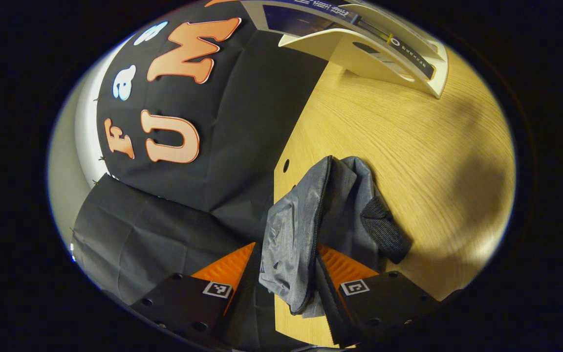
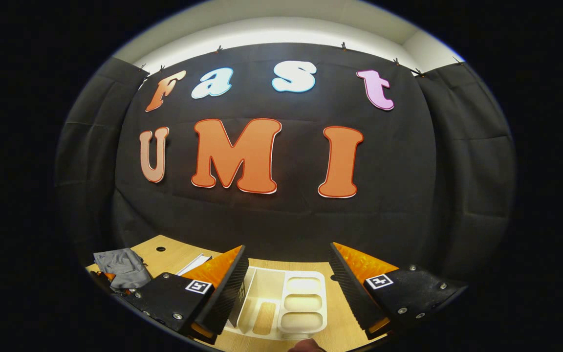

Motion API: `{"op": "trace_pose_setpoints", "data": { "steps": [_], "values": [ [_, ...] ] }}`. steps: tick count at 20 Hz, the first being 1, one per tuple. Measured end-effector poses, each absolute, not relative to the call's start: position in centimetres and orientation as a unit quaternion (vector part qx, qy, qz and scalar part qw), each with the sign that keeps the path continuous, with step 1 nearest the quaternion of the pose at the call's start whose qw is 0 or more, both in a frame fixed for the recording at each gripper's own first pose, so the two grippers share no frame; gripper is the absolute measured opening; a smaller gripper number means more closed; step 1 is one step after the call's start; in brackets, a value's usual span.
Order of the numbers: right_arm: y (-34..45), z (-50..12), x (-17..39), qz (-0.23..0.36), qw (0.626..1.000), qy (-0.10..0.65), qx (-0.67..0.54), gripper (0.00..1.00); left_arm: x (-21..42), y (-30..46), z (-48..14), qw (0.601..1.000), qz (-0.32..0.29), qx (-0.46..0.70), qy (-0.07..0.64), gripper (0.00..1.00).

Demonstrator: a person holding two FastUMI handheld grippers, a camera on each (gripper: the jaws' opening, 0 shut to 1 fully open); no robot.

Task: Open the schoolbag, grab two books from the bookshelf and put them into the schoolbag.

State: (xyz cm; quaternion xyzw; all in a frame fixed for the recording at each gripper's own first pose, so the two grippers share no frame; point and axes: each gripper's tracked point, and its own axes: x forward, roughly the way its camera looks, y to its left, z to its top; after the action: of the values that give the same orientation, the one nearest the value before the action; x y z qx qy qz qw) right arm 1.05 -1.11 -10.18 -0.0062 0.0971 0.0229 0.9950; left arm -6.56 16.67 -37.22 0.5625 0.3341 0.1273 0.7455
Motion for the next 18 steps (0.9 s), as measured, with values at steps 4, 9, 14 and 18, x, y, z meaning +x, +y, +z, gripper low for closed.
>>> {"op": "trace_pose_setpoints", "data": {
  "steps": [4,9,14,18],
  "values": [
    [-1.5,-11.0,0.9,0.032,0.994,0.102,0.002,0.98,-6.4,19.2,-35.4,0.747,0.146,0.549,0.345,0.59],
    [-1.8,-12.0,0.6,0.03,0.993,0.118,0.01,0.98,-5.8,21.4,-35.8,0.747,0.126,0.532,0.378,0.47],
    [-1.4,-11.1,-0.8,0.0,0.994,0.113,-0.012,0.98,-5.5,21.6,-37.1,0.775,0.079,0.477,0.406,0.24],
    [1.5,-11.6,-1.8,-0.031,0.991,0.13,-0.023,0.98,-5.1,22.1,-36.5,0.803,0.033,0.425,0.417,0.23]
  ]
}}
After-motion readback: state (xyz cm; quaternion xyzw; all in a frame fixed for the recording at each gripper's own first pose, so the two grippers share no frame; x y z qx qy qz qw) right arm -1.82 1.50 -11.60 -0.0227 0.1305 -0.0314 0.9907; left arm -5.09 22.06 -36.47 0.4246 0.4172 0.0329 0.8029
